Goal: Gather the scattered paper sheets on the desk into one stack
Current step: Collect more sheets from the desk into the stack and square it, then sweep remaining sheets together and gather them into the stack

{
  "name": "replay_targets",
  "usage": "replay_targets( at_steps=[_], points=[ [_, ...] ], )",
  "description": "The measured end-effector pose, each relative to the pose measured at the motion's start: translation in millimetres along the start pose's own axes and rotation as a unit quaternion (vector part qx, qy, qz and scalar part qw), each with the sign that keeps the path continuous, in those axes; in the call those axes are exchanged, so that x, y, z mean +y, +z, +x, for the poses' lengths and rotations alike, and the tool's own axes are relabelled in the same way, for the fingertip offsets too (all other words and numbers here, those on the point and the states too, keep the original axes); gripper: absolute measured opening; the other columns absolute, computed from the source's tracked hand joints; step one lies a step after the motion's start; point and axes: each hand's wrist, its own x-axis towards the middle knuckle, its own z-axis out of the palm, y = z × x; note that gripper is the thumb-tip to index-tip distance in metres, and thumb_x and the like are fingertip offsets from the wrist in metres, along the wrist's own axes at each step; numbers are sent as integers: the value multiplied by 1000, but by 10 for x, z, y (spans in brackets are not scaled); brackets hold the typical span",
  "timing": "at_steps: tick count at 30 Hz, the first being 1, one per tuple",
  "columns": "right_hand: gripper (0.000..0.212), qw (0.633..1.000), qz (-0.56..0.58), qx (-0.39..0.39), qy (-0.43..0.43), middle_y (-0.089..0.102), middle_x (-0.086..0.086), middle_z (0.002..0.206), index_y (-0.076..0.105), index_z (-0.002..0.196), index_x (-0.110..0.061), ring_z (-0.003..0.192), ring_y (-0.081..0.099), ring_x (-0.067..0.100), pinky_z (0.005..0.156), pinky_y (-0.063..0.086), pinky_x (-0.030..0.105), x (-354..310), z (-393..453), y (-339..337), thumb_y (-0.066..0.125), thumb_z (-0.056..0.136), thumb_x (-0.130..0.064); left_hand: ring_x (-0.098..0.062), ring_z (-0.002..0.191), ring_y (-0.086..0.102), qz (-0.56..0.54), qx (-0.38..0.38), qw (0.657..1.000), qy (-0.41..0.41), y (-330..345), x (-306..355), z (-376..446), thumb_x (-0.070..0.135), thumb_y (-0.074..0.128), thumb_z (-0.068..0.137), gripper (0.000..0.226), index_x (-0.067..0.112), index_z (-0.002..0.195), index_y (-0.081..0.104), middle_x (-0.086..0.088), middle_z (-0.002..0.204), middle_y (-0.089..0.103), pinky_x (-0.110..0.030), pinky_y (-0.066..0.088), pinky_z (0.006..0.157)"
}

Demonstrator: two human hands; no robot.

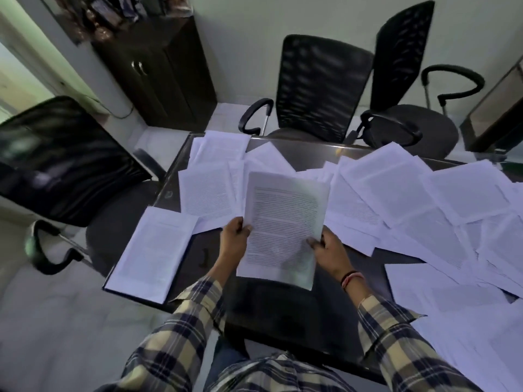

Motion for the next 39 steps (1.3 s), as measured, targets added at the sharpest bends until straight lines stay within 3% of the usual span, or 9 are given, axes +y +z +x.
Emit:
replay_targets(
  at_steps=[2,7,11,16,22,27,30,34,39],
  points=[
    [22,999,22,-23,9,74,-1,114,67,119,-10,102,70,10,89,57,28,-244,195,519,67,97,-13,-19,87,70,-17,26,999,-13,-555,-175,181,7,66,97,5,6,96,71,-6,96,75,-27,56,75],
    [20,993,46,-80,76,75,3,113,73,117,-5,102,71,16,97,57,34,-632,562,1934,62,100,-10,-21,79,71,-11,78,993,-91,-1806,-843,627,11,71,92,7,11,89,76,-2,85,76,-36,56,73],
    [19,986,-8,-104,131,77,7,108,77,107,-4,101,72,26,96,57,47,-696,798,3119,65,94,-12,-18,66,51,39,81,986,-139,-2668,-1406,967,10,71,90,16,7,75,67,1,67,55,-29,41,60],
    [17,972,-5,-92,218,77,12,107,77,104,-1,98,72,26,91,59,44,-735,857,3940,65,95,-10,-19,71,53,80,57,976,-196,-3146,-1920,1282,6,65,93,21,18,76,65,-4,77,61,-31,43,63],
    [13,952,-18,-66,298,73,13,101,68,88,-2,89,73,27,71,65,48,-707,858,4240,71,93,-14,-12,76,62,119,8,973,-199,-3230,-2201,1498,8,65,95,15,9,108,74,-6,100,71,-21,44,59],
    [27,947,-39,-28,318,73,17,90,58,77,-6,72,73,25,62,65,41,-766,794,4251,75,92,-20,-13,77,62,154,3,970,-190,-3249,-2284,1549,9,70,90,8,10,97,73,-3,96,69,-25,49,65],
    [26,947,-34,-15,318,72,16,82,60,79,-8,64,69,25,63,65,42,-772,770,4173,74,93,-25,-18,87,63,179,16,968,-177,-3206,-2269,1592,20,67,85,9,20,94,69,-3,111,66,-39,60,81],
    [24,950,-26,17,311,72,13,78,62,79,-9,62,68,22,58,63,36,-798,744,3968,70,94,-26,-28,123,53,185,26,976,-115,-2940,-1919,1551,14,63,96,30,12,126,65,-7,137,52,-39,47,105],
    [18,951,12,62,302,71,10,77,65,82,-11,62,67,20,59,62,35,-775,670,3516,66,96,-24,-26,112,64,102,-19,992,-74,-2340,-1462,1451,10,65,95,26,7,120,70,-7,121,68,-34,52,97]
  ],
)
